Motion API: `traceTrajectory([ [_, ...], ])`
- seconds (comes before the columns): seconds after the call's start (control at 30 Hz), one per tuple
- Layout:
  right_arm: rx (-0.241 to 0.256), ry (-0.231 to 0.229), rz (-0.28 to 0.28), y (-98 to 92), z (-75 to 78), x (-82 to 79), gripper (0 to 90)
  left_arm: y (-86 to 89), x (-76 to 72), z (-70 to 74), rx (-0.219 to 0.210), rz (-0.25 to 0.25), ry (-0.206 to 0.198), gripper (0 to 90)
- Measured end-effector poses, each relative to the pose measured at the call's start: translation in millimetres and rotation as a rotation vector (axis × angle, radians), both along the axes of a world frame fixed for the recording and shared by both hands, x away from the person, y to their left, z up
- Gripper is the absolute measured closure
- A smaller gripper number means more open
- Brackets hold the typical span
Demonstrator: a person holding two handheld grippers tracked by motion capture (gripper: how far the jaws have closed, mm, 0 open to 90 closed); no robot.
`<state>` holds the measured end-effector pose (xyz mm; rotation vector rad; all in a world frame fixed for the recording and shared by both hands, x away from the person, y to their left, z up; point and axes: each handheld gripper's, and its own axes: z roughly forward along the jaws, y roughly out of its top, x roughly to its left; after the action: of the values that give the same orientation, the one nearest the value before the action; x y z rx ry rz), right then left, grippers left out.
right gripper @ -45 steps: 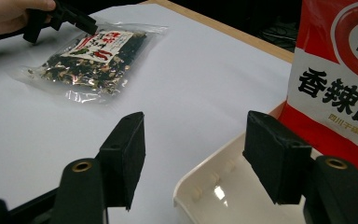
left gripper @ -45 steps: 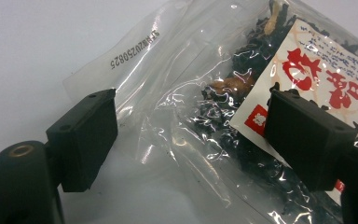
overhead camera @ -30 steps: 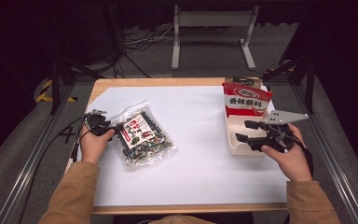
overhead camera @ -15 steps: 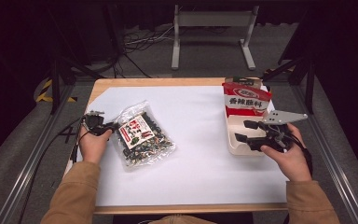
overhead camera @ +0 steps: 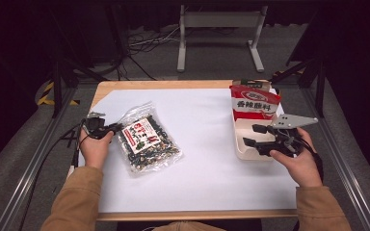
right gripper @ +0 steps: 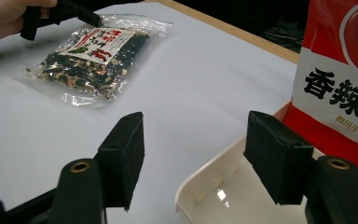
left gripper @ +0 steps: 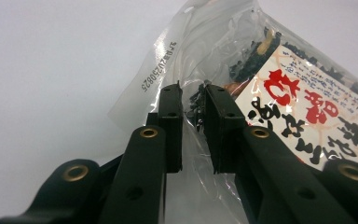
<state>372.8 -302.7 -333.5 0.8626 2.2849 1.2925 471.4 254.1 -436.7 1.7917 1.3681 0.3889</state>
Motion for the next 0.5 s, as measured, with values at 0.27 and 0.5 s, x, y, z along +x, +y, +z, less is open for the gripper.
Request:
traceTrajectory([
  [0.27, 0.000, -0.009, 0.001, 1.6, 1.8, -1.9, 37.9, -2.3, -16.7, 29.6, -0.012, -0.034, -0.098, 78.7],
  [0.5, -0.013, -0.008, 0.002, 4.1, 1.6, -2.2, 39.5, -5.9, -28.7, 50.5, -0.023, -0.071, -0.169, 79.5],
])
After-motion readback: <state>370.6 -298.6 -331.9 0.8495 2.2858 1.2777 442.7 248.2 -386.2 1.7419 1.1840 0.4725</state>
